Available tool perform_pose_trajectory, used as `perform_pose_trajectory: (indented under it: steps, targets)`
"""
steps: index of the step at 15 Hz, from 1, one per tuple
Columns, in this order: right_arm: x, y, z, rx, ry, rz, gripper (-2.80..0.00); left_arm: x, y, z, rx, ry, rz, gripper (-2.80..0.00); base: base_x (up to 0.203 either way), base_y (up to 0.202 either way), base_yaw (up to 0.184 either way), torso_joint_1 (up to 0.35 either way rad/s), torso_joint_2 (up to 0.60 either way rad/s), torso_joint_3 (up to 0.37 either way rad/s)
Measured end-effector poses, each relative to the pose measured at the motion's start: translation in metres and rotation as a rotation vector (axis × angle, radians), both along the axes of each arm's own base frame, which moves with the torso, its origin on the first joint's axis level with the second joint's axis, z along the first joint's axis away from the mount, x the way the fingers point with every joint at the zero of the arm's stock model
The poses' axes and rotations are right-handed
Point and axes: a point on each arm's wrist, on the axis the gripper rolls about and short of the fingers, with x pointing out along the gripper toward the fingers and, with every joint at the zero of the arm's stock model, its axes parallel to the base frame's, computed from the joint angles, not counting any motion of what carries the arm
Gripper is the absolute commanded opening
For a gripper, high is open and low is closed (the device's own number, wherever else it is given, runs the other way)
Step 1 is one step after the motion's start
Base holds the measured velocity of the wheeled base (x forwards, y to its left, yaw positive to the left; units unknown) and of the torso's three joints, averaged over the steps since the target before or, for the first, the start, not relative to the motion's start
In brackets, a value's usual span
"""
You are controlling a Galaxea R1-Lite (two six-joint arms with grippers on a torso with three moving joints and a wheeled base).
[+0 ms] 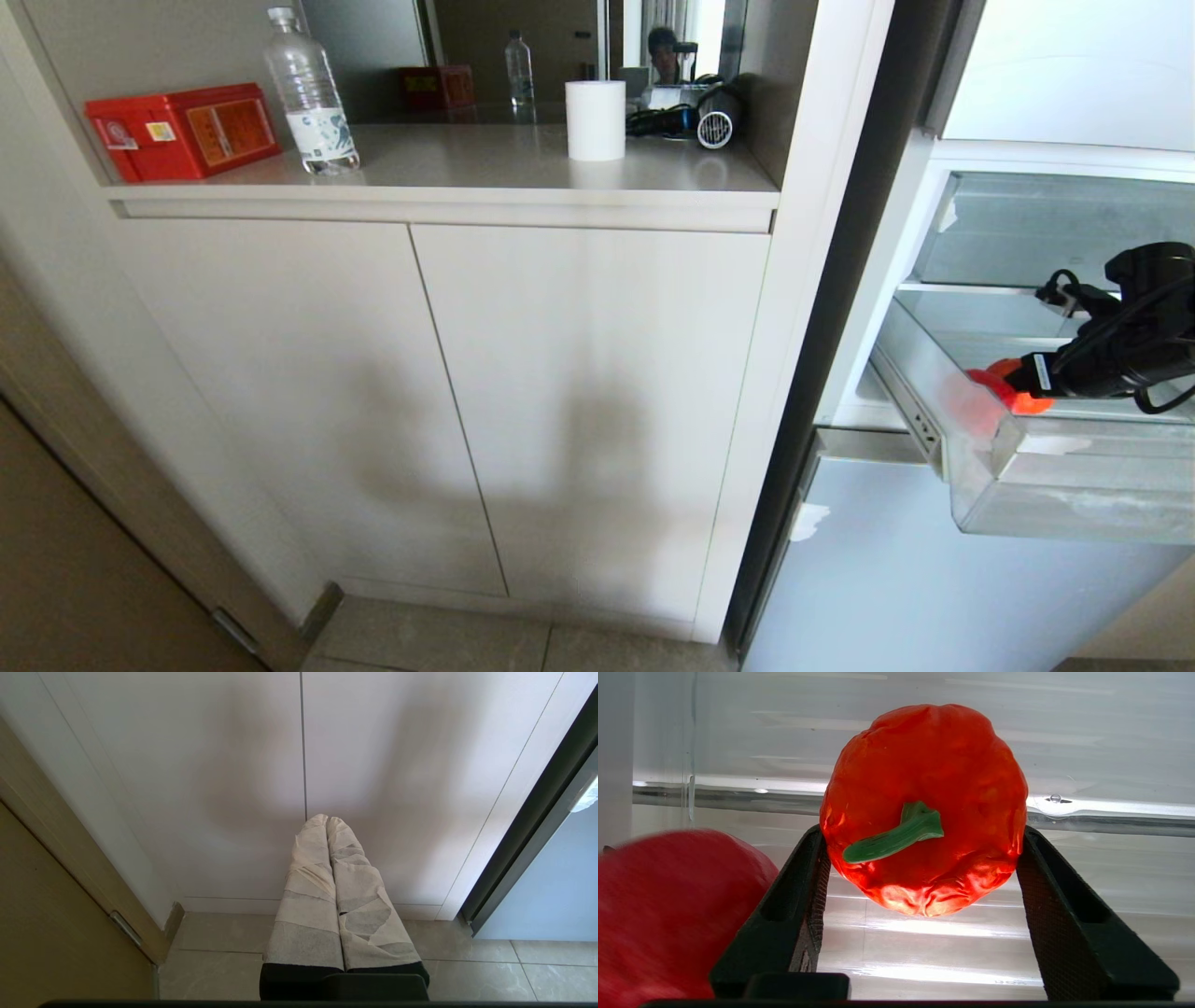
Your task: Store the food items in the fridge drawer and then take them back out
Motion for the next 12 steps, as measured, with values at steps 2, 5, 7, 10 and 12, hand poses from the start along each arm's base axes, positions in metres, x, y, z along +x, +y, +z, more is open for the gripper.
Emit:
perform_pose_trajectory:
  steps: [2, 5, 7, 10, 12]
  targets:
    - [0.0, 0.001, 0.0, 0.0, 0.0, 0.002, -2.8, 0.0, 0.0, 0.0, 0.0, 0.0, 0.0, -2.8, 0.0, 0.0, 0.0, 0.0, 0.0, 0.0]
    - [0.001, 0.002, 0.0, 0.0, 0.0, 0.005, -2.8, 0.0, 0.0, 0.0, 0.0, 0.0, 0.0, -2.8, 0.0, 0.0, 0.0, 0.0, 0.0, 0.0]
    - [0.0, 0.001, 0.001, -0.001, 0.0, 0.002, -2.8, 0.0, 0.0, 0.0, 0.0, 0.0, 0.0, -2.8, 0.0, 0.0, 0.0, 0.0, 0.0, 0.0]
    - [-0.006, 0.002, 0.01, 0.0, -0.015, -0.006, -2.8, 0.0, 0.0, 0.0, 0.0, 0.0, 0.0, -2.8, 0.0, 0.0, 0.0, 0.0, 0.0, 0.0]
    - [-0.017, 0.004, 0.025, -0.002, -0.042, -0.015, -2.8, 0.0, 0.0, 0.0, 0.0, 0.0, 0.0, -2.8, 0.0, 0.0, 0.0, 0.0, 0.0, 0.0]
